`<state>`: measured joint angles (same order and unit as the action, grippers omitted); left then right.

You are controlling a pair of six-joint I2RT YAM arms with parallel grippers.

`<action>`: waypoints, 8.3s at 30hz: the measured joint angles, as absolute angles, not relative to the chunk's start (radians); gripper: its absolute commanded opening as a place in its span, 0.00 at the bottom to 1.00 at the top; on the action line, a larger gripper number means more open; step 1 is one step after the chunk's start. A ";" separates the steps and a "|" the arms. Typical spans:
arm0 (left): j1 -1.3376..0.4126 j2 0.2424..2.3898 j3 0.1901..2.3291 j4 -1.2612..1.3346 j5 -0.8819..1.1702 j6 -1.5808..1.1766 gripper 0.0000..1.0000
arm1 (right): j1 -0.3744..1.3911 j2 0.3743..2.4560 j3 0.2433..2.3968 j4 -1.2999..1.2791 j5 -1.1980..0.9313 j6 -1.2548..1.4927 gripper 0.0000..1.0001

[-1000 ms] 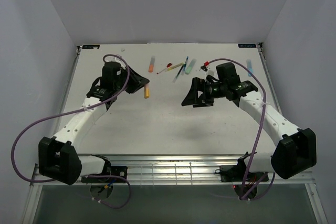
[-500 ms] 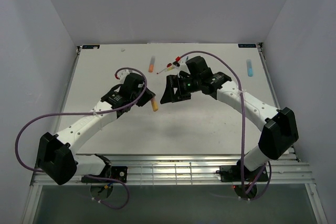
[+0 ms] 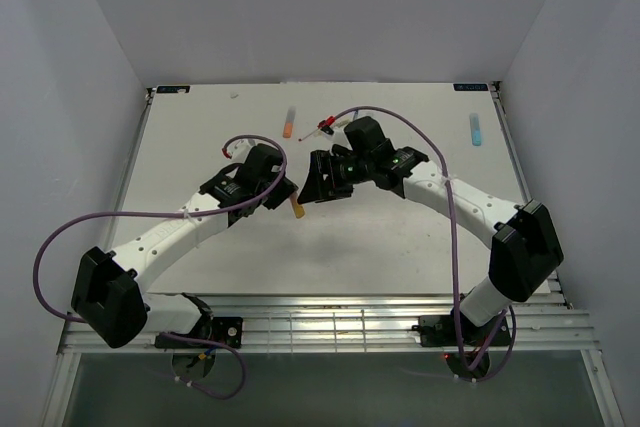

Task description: Open the pen caps

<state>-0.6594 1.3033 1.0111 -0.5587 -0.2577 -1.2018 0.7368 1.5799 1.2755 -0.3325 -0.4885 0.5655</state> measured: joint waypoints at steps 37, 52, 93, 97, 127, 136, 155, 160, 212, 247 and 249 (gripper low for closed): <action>-0.659 1.227 0.985 -0.590 -0.273 -1.259 0.43 | 0.793 1.644 1.179 -0.147 -0.535 0.708 0.08; -0.662 1.092 0.913 -0.562 -0.197 -1.177 0.80 | 0.793 1.578 1.114 -0.153 -0.567 0.674 0.08; -0.535 1.204 0.861 -0.402 0.067 -1.270 0.00 | 0.792 1.513 1.030 -0.049 -0.493 0.660 0.08; -0.481 1.246 0.864 -0.402 0.176 -1.266 0.00 | 0.793 1.503 0.975 0.013 -0.465 0.659 0.08; -0.233 1.511 1.073 -0.474 0.297 -0.681 0.00 | 0.590 1.586 0.975 -0.268 -0.480 0.561 0.08; -0.323 1.600 1.077 -0.640 0.235 -0.554 0.00 | 0.529 1.840 1.350 -0.522 -0.082 0.406 0.08; -0.340 1.828 1.193 -0.712 0.056 -0.459 0.01 | 0.504 1.922 1.345 -0.612 0.148 0.319 0.08; -0.342 1.862 1.222 -0.731 0.023 -0.453 0.08 | 0.504 1.924 1.330 -0.589 0.152 0.309 0.13; -0.326 1.731 1.418 -0.888 -0.240 -0.588 0.98 | 0.506 1.697 1.333 -0.633 0.125 0.269 0.96; -0.294 2.466 2.230 -0.497 -0.014 -0.191 0.81 | 0.436 1.481 1.249 -0.709 -0.089 0.245 0.90; -0.290 2.498 2.252 -0.475 -0.015 -0.183 0.81 | 0.436 1.469 1.245 -0.710 -0.089 0.244 0.90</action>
<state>-0.2897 2.4985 2.2517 -0.4751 -0.0147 -0.1829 0.4362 1.4693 1.2446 -0.7105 -0.0891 0.2443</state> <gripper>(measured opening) 0.810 0.900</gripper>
